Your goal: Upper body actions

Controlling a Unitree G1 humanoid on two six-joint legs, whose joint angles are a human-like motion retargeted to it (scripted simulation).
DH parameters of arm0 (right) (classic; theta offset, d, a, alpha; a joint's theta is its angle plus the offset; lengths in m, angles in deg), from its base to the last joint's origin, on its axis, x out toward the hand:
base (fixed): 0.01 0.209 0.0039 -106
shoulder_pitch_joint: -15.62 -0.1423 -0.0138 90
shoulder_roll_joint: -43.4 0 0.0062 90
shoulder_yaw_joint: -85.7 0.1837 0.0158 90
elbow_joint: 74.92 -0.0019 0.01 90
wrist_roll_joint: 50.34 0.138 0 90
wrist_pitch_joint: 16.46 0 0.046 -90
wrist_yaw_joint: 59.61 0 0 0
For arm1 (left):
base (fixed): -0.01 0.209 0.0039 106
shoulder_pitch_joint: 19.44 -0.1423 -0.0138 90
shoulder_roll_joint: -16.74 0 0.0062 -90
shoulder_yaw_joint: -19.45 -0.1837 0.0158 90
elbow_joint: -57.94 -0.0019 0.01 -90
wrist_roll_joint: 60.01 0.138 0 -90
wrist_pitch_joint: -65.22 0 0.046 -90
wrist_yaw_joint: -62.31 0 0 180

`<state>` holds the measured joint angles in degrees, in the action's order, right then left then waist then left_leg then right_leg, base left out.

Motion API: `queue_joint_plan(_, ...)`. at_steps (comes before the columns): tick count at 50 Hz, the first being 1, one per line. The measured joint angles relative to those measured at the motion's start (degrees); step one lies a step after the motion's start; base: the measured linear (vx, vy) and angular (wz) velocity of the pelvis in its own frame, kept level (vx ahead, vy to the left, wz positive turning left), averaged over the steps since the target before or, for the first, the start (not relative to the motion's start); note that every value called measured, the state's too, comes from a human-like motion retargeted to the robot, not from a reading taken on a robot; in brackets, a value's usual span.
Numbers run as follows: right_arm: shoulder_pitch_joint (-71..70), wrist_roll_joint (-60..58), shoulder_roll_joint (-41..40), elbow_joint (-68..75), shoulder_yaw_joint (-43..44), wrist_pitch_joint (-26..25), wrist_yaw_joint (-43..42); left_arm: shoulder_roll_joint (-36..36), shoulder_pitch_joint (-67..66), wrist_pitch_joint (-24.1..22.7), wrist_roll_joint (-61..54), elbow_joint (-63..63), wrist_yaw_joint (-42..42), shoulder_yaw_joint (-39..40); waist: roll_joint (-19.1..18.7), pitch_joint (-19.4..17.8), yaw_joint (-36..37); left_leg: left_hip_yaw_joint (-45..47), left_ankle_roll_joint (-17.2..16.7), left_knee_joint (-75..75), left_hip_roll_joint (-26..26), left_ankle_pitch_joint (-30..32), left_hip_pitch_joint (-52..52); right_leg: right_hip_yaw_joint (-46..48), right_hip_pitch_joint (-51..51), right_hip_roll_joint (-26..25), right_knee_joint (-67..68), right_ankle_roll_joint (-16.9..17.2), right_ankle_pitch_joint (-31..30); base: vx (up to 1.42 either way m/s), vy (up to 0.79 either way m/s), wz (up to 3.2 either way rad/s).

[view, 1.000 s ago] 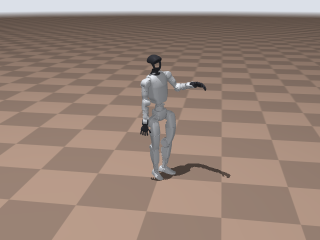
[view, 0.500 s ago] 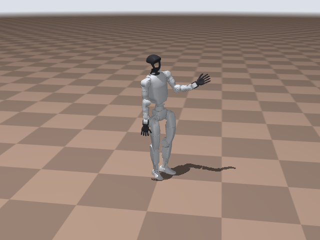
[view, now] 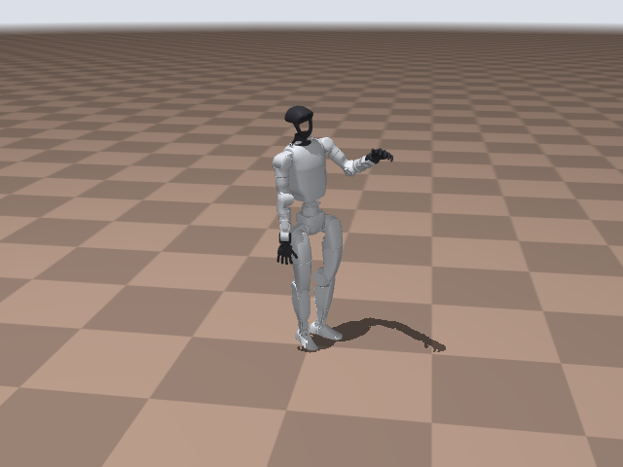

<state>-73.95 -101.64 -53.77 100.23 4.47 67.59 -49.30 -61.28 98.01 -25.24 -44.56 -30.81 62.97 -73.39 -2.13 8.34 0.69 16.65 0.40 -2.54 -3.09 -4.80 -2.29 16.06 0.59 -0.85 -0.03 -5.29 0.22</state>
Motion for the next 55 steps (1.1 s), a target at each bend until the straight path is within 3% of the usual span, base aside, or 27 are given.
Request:
queue_joint_plan(5, -0.2, -0.1, 0.2, 0.3, -0.1, 0.1, -0.3, 1.1, -4.5, 0.5, 2.4, 7.9, -15.5, 4.5, -0.3, 0.2, -0.2, 1.0, -0.1, 0.2, 0.2, -0.2, 0.1, -1.0, 0.7, -0.2, 0.2, 0.0, -0.3, 0.02, 0.02, -0.11)
queue_joint_plan(9, 0.3, 0.2, 0.5, 0.8, -0.4, 0.1, -1.3, 2.4, -6.6, 3.7, 7.1, 11.4, -19.2, 8.5, -0.3, 0.1, -0.1, 1.6, -0.1, 0.4, 0.4, -0.3, 0.5, -1.6, 0.7, -0.3, 0.3, -0.1, -0.4, 0.01, 0.01, -0.05)
queue_joint_plan(12, 0.6, 0.2, 0.8, 1.6, -0.5, -0.2, -1.4, 2.6, -5.6, 5.7, 9.3, 9.7, -18.0, 10.1, -0.3, 0.2, 0.1, 1.4, -0.1, 0.3, 0.3, -0.3, 0.6, -1.4, 0.4, -0.3, 0.3, -0.1, -0.3, 0.00, 0.00, 0.00)
queue_joint_plan(15, 0.8, -0.1, 1.3, 2.8, -0.4, -0.7, -1.1, 2.0, -1.6, 4.5, 8.6, 0.7, -16.3, 9.6, -0.1, 0.4, 0.3, 0.7, 0.0, 0.1, 0.1, -0.2, 0.5, -0.7, 0.0, -0.2, 0.1, -0.1, -0.1, -0.03, -0.04, 0.21)
queue_joint_plan(20, 0.5, -1.4, 1.4, 3.5, 0.3, -1.3, -0.5, 2.1, 3.0, 6.7, 10.4, -12.0, -12.3, 7.8, 0.4, 0.0, 0.2, -0.3, 0.1, 0.1, -0.2, 0.0, 0.5, 0.3, -0.7, 0.0, 0.0, 0.0, 0.2, -0.01, -0.02, 0.13)
queue_joint_plan(30, -0.5, 0.1, 0.8, 1.3, 0.0, -0.2, -0.3, 1.1, -3.5, 3.5, 10.7, -5.2, -14.5, 9.3, 0.2, -1.1, -0.1, 1.2, 0.0, 0.3, 0.2, -0.1, 0.7, -1.3, 0.2, -0.2, 0.2, 0.0, -0.5, 0.01, 0.01, -0.09)
queue_joint_plan(36, -0.9, -0.1, 0.4, -0.2, -1.0, 0.6, -0.3, -2.9, -11.9, -9.3, 7.1, -6.0, -10.2, 11.2, -0.1, -2.5, -0.6, 1.7, 0.0, 0.3, 0.4, -0.1, 0.9, -1.7, 0.4, -0.3, 0.2, 0.0, -0.8, 0.00, 0.00, 0.00)
queue_joint_plan(42, -1.0, -0.4, 0.4, -0.3, -1.8, 0.7, -0.4, -9.5, -23.5, -12.1, 4.8, -12.7, -11.0, 10.9, -0.2, -3.7, -1.3, 2.2, -0.2, 0.2, 0.6, -0.1, 0.8, -2.2, 0.7, -0.1, 0.3, 0.0, -1.1, 0.00, 0.00, 0.00)
queue_joint_plan(48, -0.8, -0.2, 0.5, 0.0, -2.4, 0.5, -1.1, -15.1, -30.2, -10.9, 7.7, -30.3, -10.4, 10.3, -0.1, -5.4, -1.3, 2.8, -0.3, 0.1, 0.7, -0.2, 1.3, -2.9, 0.3, 0.2, 0.4, 0.2, -1.0, 0.00, 0.00, -0.14)
queue_joint_plan(55, -0.6, -0.9, 0.9, 0.3, -2.9, 0.4, -1.5, -17.4, -30.7, -4.9, 5.9, -52.6, 2.5, 8.2, 0.0, -7.4, -2.2, 1.7, -0.1, 0.0, 0.4, -0.1, 1.8, -1.8, -0.3, 0.4, 0.6, 0.3, -1.0, 0.00, 0.00, 0.13)
